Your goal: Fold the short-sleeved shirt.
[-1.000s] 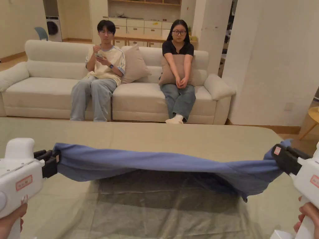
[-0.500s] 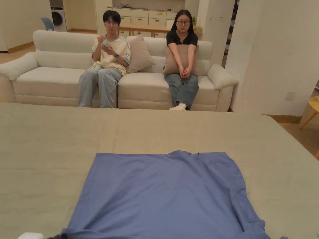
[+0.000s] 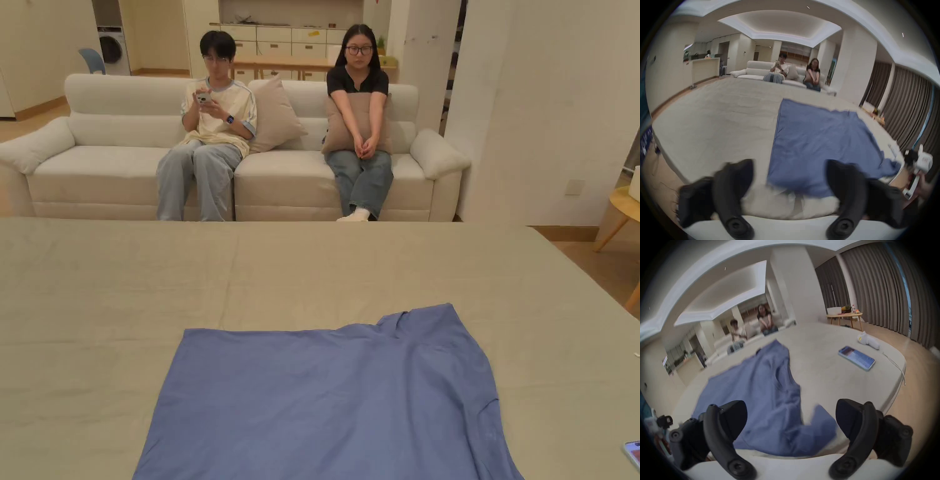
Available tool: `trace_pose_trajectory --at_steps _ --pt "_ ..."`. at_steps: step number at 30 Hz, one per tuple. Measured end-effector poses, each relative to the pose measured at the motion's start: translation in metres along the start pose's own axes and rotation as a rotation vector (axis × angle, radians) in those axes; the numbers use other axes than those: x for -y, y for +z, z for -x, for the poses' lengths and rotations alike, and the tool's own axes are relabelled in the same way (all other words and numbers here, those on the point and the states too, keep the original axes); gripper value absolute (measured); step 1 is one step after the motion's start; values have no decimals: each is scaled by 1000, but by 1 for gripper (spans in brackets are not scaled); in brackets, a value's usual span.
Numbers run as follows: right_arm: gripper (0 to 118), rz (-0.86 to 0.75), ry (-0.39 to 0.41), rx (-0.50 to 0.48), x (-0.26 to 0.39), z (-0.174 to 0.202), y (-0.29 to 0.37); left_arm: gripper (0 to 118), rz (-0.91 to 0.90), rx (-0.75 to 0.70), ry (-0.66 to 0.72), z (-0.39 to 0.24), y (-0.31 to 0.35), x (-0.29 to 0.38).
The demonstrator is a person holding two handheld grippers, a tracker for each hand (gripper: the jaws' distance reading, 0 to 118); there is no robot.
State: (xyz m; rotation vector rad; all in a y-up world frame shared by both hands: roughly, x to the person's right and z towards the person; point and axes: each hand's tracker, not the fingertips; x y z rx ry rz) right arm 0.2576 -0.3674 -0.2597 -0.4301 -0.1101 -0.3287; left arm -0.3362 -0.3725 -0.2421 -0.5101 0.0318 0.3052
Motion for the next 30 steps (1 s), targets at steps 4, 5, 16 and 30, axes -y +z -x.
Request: trace_pose_trajectory --at_steps 4,5,16,30 --pt "118 -111 87 -54 -47 13 42 118 -190 35 -1 -16 58 -41" --pt "118 -146 128 -57 -58 16 49 118 -225 32 -25 -22 73 -51" --pt "0 -243 302 10 -61 57 124 0 -228 -129 -188 -57 116 -59" --pt "0 -219 270 -56 -75 55 145 114 180 -153 -160 -9 -24 -3"
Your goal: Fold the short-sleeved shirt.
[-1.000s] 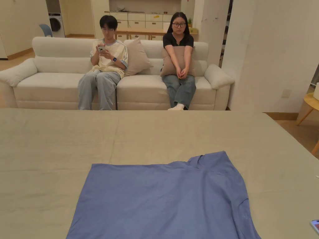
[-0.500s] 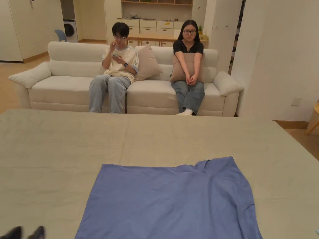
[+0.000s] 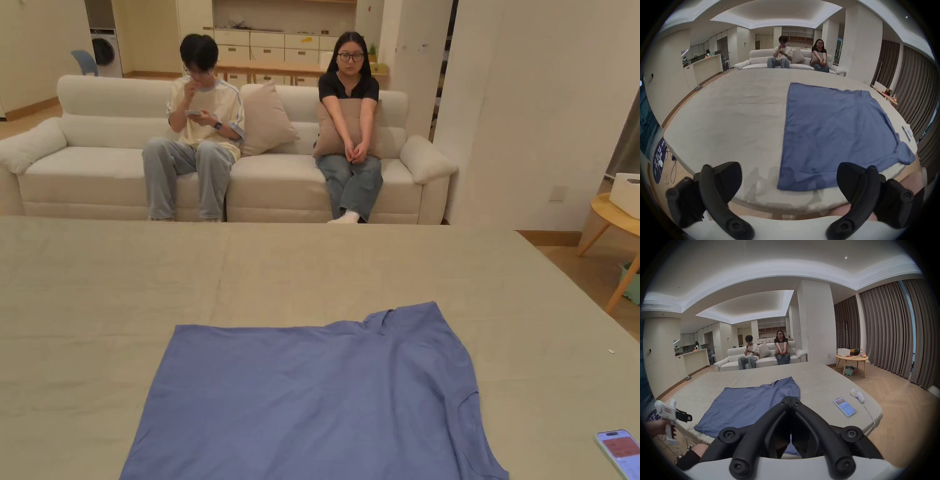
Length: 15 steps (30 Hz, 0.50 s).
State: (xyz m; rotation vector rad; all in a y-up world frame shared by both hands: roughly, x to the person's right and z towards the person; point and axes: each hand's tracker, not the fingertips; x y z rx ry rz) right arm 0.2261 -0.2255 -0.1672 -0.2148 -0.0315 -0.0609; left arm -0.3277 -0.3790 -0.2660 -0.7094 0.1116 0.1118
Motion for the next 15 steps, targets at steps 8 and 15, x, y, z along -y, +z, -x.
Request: trace_pose_trajectory --at_steps 8,15 --pt "0 14 -32 2 0 -1 -2 110 218 -51 -23 0 -52 29" --pt "0 54 -64 4 9 1 -7 9 216 20 47 -18 -46 34"
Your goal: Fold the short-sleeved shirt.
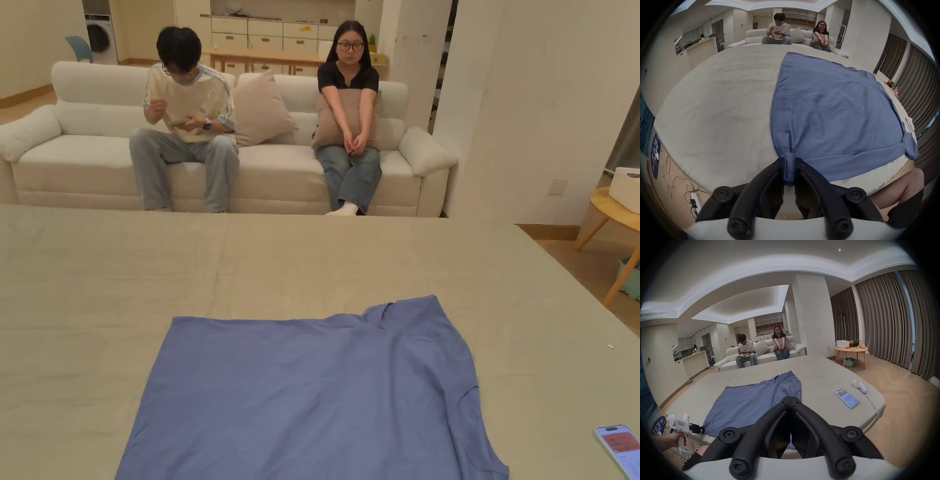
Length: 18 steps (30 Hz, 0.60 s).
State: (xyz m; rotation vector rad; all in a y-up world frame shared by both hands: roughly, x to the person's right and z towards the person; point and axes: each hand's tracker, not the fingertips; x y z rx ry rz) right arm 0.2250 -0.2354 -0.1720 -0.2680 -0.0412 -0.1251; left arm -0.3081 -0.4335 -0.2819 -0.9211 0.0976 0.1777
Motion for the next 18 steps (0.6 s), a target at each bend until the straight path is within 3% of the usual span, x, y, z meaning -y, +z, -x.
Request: trace_pose_trajectory --at_steps 2,5,10,11,12,14,15,18 --pt "0 15 12 -2 2 1 -3 8 -18 65 53 5 5 -3" --pt "0 63 29 -12 6 -3 -11 8 -74 42 85 11 23 -10" --pt "0 278 62 -21 19 -12 -56 8 -135 97 71 13 52 -23" --pt "6 314 59 -16 25 -14 -69 8 -143 98 59 11 55 -25" --pt "31 363 52 -24 33 -17 -86 8 -150 96 46 8 58 -27" --pt "118 486 24 24 51 -21 -117 8 -159 104 42 5 61 -32" --pt "114 427 15 8 63 -26 -124 8 -163 106 44 5 62 -34" --pt "114 573 42 33 92 -39 -143 8 -163 106 47 5 64 -38"
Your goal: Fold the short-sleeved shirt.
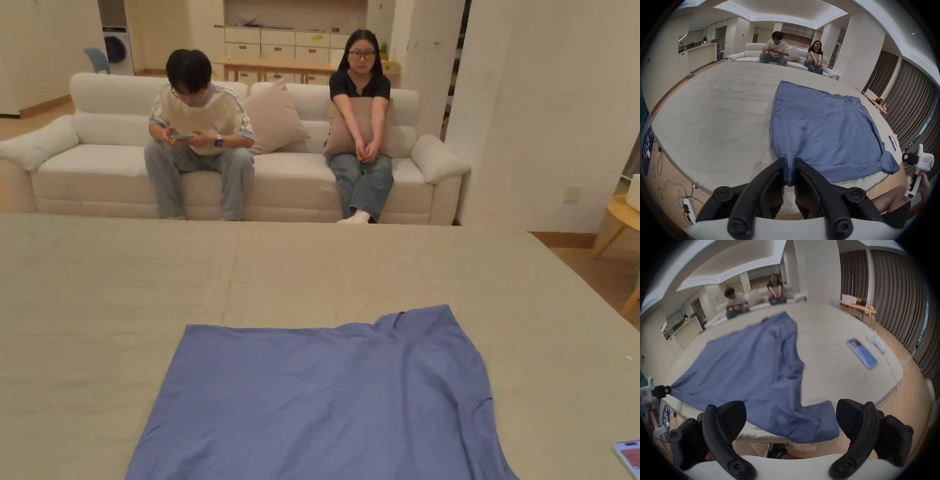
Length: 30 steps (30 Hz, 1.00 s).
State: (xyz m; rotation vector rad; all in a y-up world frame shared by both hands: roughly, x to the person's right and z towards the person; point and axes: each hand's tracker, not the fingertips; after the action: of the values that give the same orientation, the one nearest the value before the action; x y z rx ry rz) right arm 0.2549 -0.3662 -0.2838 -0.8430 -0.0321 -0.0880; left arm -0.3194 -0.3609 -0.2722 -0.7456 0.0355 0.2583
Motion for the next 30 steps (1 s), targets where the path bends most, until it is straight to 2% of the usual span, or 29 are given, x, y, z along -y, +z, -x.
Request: trace_pose_trajectory --at_steps 5,6,7,8,9,10,11,12,13,15,17,20,25,28,30 --pt "113 131 -96 71 2 -14 -44 8 11 0 -2 1 1 0" --pt "112 177 -116 64 8 -21 -53 8 13 -1 -5 1 0 0" --pt "106 214 -136 49 13 -23 -58 8 16 -3 -8 1 0 1" --pt "87 238 -163 32 17 -23 -60 8 20 -5 -10 2 -1 1" --pt "82 243 -192 -1 20 -22 -60 8 24 -5 -11 2 -1 1" --pt "67 163 -153 73 22 -21 -53 8 26 -1 -11 1 -1 2" --pt "27 130 -135 30 22 -20 -47 8 26 0 -13 0 -1 2" --pt "7 107 -144 -43 22 -20 -43 8 24 0 -17 -1 1 2" --pt "7 105 -154 -62 22 -16 -38 8 23 1 -19 -2 2 2" --pt "7 70 -104 -19 20 -4 -25 8 15 3 -27 -3 4 3" --pt "7 12 -75 -50 18 0 -14 8 6 7 -25 -2 6 3" --pt "7 -37 -149 -91 9 -8 0 8 -12 13 -20 -4 16 2" --pt "7 -179 -165 -98 -3 -18 52 8 -81 39 -37 -12 49 1" --pt "7 -290 -225 -138 -1 -22 96 8 -132 42 -65 -19 78 4" --pt "7 -330 -234 -126 4 -24 122 8 -166 41 -81 -23 98 8"
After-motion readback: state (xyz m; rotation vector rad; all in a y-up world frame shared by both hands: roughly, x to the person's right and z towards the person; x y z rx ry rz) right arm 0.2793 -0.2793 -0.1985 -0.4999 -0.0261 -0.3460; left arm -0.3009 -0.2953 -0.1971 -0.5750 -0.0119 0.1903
